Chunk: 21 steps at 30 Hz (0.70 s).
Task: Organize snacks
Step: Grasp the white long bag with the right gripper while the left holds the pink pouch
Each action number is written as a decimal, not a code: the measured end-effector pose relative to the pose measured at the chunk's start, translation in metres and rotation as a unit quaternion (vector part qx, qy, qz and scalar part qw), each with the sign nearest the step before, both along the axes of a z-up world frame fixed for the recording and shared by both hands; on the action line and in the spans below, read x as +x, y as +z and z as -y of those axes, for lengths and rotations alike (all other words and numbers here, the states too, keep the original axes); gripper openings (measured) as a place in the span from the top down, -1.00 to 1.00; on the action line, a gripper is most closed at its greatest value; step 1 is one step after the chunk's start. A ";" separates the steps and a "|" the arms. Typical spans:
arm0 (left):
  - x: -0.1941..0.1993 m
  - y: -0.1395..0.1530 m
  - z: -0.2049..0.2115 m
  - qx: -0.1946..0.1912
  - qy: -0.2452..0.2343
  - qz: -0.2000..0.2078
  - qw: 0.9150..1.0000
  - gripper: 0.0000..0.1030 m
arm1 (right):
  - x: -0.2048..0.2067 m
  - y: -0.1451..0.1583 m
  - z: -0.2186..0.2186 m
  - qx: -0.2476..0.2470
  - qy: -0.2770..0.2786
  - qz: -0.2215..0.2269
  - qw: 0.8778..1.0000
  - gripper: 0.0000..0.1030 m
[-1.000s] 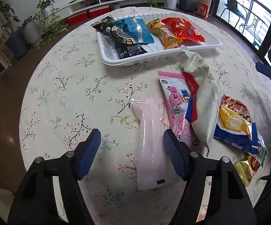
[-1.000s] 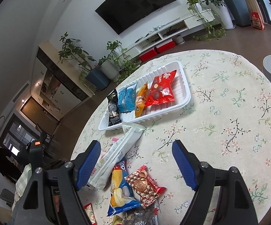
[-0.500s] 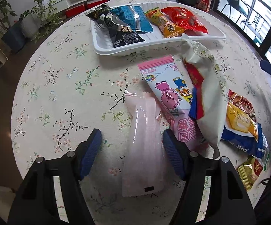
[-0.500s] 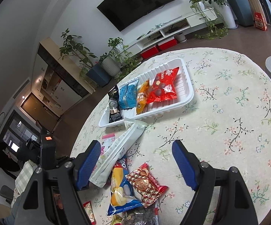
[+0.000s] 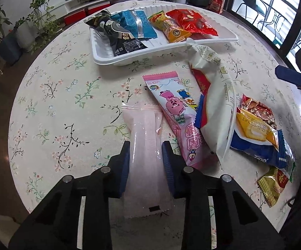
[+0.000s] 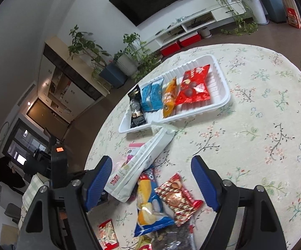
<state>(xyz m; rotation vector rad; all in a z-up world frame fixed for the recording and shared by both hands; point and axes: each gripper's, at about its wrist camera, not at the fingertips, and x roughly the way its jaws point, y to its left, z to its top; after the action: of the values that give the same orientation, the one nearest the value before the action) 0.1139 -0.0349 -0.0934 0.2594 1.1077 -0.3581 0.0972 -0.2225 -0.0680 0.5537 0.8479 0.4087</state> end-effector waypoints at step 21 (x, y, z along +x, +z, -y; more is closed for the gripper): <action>-0.013 0.004 -0.075 -0.172 0.049 0.006 0.984 0.53 | 0.057 -0.042 -0.075 -0.017 0.017 -0.185 0.982 -0.36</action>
<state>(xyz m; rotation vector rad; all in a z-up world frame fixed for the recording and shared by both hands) 0.1006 0.0398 -0.0895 -0.0992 1.0233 -0.4520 0.1541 -0.1473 -0.1104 0.5938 1.2215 0.3254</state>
